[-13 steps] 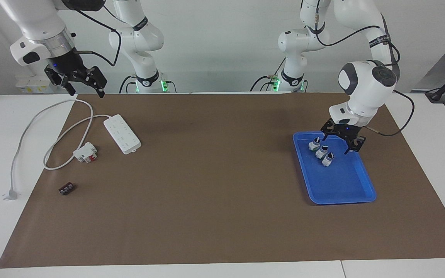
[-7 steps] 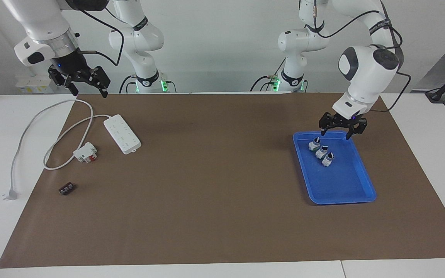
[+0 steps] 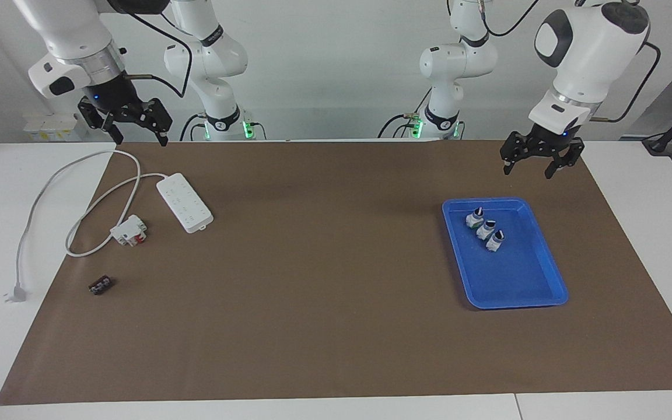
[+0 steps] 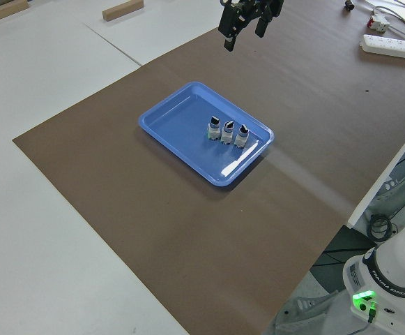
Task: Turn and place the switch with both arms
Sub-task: 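Open the left gripper and withdraw it from the tray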
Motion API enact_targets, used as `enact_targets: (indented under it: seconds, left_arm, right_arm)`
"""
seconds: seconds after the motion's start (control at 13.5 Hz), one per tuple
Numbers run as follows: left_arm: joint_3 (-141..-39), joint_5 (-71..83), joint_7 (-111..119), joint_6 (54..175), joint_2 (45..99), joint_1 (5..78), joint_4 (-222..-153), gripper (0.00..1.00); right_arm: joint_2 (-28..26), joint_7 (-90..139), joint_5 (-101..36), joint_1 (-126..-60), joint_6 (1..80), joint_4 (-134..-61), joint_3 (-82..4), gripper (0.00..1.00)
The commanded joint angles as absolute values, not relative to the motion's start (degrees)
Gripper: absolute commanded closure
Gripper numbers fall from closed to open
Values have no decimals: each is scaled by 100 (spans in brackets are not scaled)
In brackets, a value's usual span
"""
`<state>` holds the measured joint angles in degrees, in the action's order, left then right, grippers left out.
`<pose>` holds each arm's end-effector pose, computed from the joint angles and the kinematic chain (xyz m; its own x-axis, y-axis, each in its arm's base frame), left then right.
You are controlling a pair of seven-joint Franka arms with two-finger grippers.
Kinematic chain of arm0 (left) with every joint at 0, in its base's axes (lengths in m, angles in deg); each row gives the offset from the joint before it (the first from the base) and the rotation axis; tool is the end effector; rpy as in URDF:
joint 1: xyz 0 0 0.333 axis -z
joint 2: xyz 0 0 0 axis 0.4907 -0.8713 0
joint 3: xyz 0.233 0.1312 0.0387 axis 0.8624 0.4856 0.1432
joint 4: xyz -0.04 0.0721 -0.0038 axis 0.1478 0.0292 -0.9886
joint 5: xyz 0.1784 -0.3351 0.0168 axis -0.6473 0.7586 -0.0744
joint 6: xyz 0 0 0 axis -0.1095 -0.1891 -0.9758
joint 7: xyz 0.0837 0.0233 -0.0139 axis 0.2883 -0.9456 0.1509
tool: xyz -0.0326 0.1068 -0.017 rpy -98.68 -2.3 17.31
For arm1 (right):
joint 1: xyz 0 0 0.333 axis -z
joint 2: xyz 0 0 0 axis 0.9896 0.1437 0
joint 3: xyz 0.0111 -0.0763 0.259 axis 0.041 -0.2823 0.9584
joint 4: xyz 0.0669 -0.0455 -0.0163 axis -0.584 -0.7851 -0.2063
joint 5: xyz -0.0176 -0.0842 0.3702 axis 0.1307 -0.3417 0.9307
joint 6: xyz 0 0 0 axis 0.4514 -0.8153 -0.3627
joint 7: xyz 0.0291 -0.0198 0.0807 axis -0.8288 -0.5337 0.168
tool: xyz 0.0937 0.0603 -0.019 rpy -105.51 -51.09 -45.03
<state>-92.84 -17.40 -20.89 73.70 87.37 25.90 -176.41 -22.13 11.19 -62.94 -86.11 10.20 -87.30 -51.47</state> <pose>0.5270 -0.0244 0.5721 0.9768 -0.1935 0.0914 -0.1953 -0.9807 0.0113 0.5097 -0.0086 0.5895 0.9946 -0.1016 -0.0230 -0.1019 -0.9947 -0.0110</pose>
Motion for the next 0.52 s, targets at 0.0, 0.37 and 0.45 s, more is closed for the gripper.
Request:
enact_targets:
  seconds: [0.0, 0.37, 0.45]
  left_arm:
    - [-9301, -1777, -2006, 6747, 8292, 2569, -16749, 0]
    - [-9293, -1724, -2006, 6334, 8142, 2569, -16396, 0]
    - [-9284, -1724, -2006, 6246, 8133, 2569, -16386, 0]
  right_arm:
    - [-2352, 1030, -6309, -8648, 1060, -8882, -5167, 0]
    - [-2352, 1030, -6309, -8648, 1060, -8882, -5167, 0]
    - [-2352, 1030, -6309, -8648, 1060, -8882, -5167, 0]
